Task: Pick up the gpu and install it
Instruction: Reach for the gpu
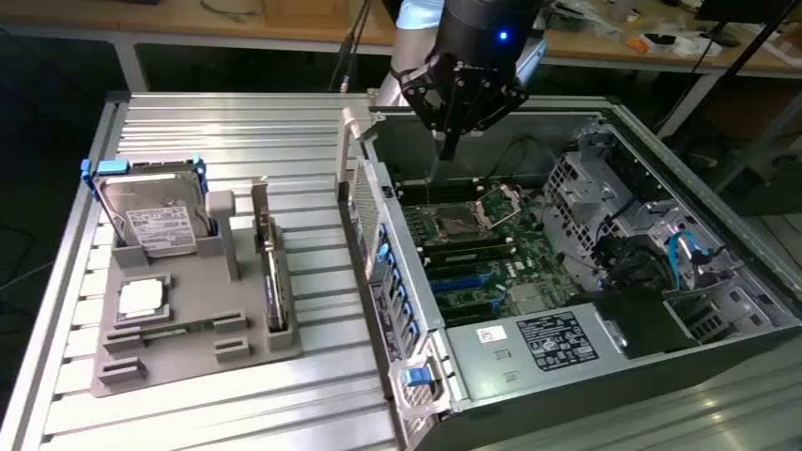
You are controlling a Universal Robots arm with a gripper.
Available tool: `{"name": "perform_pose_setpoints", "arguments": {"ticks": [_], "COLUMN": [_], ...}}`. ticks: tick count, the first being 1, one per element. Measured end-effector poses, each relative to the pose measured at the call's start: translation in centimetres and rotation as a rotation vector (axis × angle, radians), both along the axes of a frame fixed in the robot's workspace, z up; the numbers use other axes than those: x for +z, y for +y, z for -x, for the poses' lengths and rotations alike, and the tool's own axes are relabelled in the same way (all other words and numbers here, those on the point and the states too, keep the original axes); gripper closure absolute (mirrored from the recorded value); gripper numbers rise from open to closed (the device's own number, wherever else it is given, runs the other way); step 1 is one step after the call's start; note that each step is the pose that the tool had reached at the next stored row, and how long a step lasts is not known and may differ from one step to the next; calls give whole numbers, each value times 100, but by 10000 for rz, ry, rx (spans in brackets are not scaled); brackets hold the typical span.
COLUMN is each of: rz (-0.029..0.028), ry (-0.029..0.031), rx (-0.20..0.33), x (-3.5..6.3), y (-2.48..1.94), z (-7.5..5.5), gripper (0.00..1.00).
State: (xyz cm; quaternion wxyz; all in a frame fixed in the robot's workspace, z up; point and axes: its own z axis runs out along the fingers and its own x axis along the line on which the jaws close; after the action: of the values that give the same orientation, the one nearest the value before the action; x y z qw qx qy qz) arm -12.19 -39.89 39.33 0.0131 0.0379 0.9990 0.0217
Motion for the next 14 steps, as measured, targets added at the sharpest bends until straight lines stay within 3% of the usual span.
{"name": "perform_pose_setpoints", "arguments": {"ticks": [14], "rz": [0], "ry": [-4], "rx": [-1], "x": [0], "y": [0], "z": [300], "gripper": [89]}}
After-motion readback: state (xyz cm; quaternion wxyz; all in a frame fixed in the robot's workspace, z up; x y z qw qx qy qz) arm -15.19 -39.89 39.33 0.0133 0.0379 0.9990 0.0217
